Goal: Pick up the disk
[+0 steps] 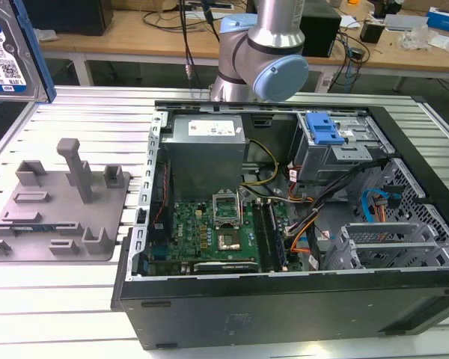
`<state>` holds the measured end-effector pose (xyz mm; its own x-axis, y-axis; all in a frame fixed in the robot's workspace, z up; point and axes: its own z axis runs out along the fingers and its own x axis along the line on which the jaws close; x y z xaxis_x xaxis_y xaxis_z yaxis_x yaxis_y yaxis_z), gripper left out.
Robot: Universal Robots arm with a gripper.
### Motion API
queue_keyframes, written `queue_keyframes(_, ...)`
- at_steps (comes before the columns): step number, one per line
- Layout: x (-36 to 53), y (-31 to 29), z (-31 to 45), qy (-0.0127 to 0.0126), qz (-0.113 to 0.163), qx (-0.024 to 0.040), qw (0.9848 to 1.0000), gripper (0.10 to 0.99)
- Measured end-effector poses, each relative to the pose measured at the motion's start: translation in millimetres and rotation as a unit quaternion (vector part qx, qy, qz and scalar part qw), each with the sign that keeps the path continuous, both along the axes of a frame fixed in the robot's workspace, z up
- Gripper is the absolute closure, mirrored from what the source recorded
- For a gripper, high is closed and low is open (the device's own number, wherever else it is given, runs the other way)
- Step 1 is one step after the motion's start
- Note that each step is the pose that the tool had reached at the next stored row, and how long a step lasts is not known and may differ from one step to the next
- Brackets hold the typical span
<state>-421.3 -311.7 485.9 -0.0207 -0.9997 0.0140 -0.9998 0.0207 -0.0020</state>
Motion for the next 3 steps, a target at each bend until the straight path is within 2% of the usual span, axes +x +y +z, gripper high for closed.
queue_keyframes(3,0.0,0.0,0.0,0.0,0.0,0.0,1.0,0.722)
